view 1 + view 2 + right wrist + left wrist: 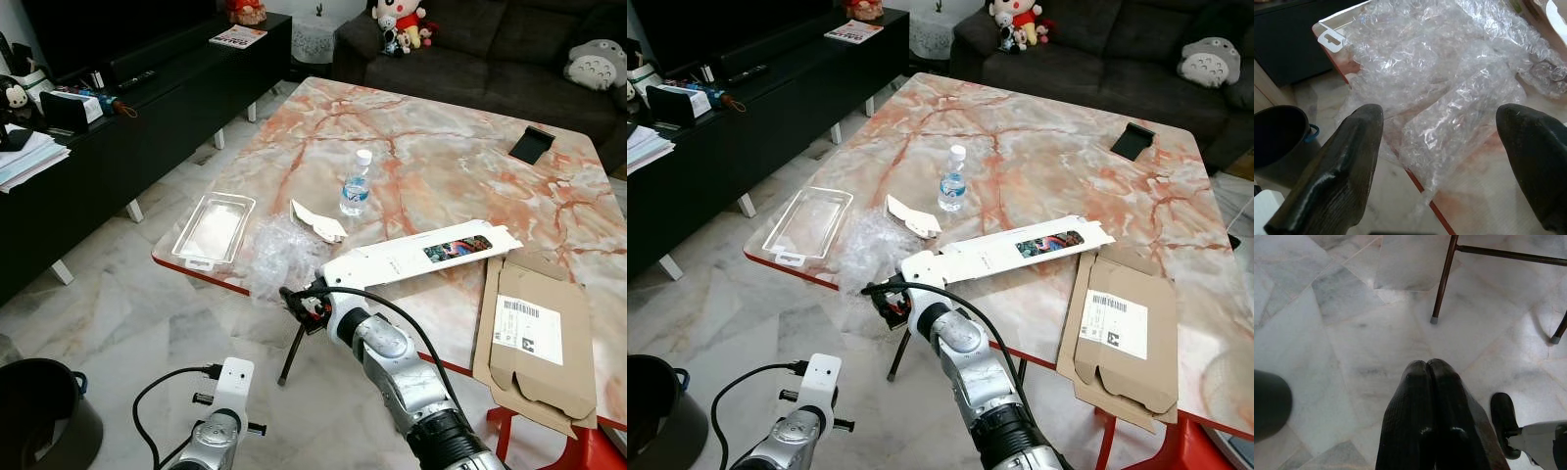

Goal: Picking trash to rubbish bin

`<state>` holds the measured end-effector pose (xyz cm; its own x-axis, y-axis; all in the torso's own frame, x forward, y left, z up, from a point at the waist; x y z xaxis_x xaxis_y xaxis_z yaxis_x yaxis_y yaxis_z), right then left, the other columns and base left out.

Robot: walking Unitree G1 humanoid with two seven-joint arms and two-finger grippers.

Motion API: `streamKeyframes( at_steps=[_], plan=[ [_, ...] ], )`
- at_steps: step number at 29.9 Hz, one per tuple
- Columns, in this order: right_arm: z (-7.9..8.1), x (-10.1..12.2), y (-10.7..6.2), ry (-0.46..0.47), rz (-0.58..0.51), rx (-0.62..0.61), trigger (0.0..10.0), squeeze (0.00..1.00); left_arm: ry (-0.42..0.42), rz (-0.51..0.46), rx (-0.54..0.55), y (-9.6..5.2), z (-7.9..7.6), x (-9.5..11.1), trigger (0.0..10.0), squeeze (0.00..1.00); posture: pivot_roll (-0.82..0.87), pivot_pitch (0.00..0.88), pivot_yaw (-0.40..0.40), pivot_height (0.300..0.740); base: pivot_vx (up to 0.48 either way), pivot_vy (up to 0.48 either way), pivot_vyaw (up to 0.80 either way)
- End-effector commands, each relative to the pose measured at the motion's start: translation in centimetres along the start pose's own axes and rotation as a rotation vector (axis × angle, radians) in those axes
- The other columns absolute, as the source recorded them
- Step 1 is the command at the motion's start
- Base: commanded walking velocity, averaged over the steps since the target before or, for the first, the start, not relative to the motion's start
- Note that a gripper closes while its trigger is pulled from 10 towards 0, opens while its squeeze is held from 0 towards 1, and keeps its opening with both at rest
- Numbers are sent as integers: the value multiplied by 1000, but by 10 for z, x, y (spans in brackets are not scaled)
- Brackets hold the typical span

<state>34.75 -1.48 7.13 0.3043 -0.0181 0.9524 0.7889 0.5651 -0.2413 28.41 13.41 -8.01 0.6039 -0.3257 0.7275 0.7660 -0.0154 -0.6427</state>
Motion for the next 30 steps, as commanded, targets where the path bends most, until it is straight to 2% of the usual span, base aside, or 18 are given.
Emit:
streamKeyframes(
  at_steps=[1,21,26,30],
  plan=[
    [-2,2,1,-7,-4,-9,0,0,4,16,-19,-1,-5,-4,10000,0,-109,21,-98,740,0,0,0],
    [1,12,2,-14,-38,14,0,0,3,16,-21,-1,-6,-4,10000,0,-110,20,-100,740,0,0,0],
    [16,22,1,-29,-81,96,0,0,3,17,-17,0,-4,-3,10000,0,-110,28,-98,740,0,0,0],
    [21,25,1,-35,-94,123,0,0,2,16,-15,0,-3,-3,10000,0,-109,30,-97,740,0,0,0]
  ],
)
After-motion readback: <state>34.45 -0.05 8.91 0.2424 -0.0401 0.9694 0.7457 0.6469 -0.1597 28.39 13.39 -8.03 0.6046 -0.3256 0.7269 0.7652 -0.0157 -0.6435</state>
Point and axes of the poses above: a point about 5 cm out from each wrist's last joint towards the gripper, its own y axis pointing out of the wrist towards the gripper, its own x axis along the axis of the wrist's last joint, z = x × y, the point moved 5 cm from there along y, pointing out of the wrist towards the gripper, and after that the axes turned 8 degrees about y, right-handed, at the moved point
